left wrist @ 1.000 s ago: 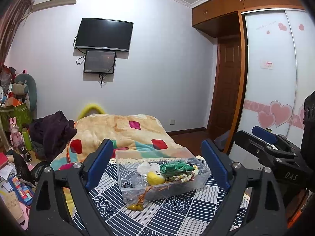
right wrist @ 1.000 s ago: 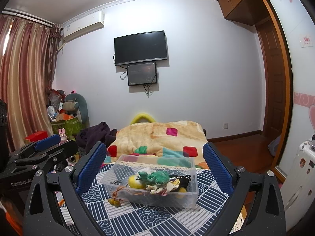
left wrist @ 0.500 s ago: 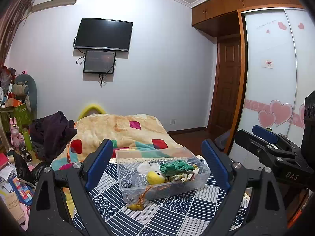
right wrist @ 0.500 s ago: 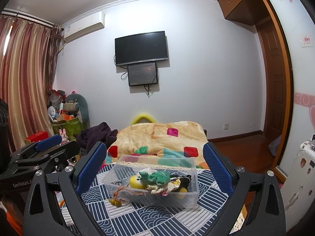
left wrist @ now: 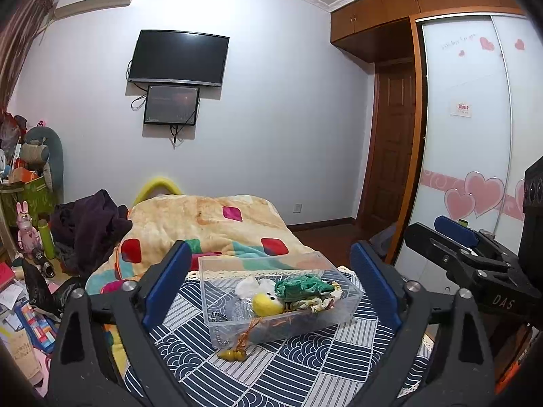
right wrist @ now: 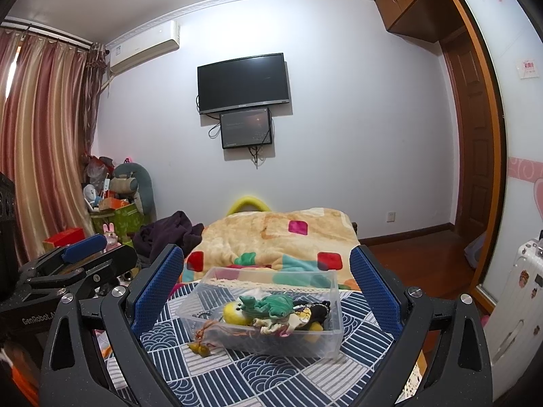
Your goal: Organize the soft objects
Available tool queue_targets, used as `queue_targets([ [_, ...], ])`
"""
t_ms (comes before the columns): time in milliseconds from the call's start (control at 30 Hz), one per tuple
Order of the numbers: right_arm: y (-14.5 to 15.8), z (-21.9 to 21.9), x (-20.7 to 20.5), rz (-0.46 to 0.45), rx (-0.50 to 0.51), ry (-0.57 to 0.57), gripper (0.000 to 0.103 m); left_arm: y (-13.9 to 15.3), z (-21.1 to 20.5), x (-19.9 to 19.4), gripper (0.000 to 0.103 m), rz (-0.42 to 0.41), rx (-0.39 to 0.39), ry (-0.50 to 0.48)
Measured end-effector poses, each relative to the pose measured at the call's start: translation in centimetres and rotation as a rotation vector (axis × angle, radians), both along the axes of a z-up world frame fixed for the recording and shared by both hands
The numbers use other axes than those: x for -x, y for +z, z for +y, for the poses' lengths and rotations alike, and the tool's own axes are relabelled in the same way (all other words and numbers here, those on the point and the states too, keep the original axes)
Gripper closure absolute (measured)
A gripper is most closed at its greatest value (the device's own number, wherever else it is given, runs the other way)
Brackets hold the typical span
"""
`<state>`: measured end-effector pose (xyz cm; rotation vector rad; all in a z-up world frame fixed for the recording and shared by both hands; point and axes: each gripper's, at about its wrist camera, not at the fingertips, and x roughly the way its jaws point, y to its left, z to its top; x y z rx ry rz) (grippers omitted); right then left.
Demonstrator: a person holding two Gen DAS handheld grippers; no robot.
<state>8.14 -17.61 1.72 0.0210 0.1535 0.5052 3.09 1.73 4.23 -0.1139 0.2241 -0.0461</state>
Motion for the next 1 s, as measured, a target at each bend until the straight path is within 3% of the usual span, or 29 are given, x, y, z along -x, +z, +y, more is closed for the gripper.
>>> queue_targets([
  [1000,-0.29,-0.14,-0.26,0.008,0.002,-0.002,0.005,-0.14,-0.43,0.08,0.001,0.004,-0.007,-0.002],
])
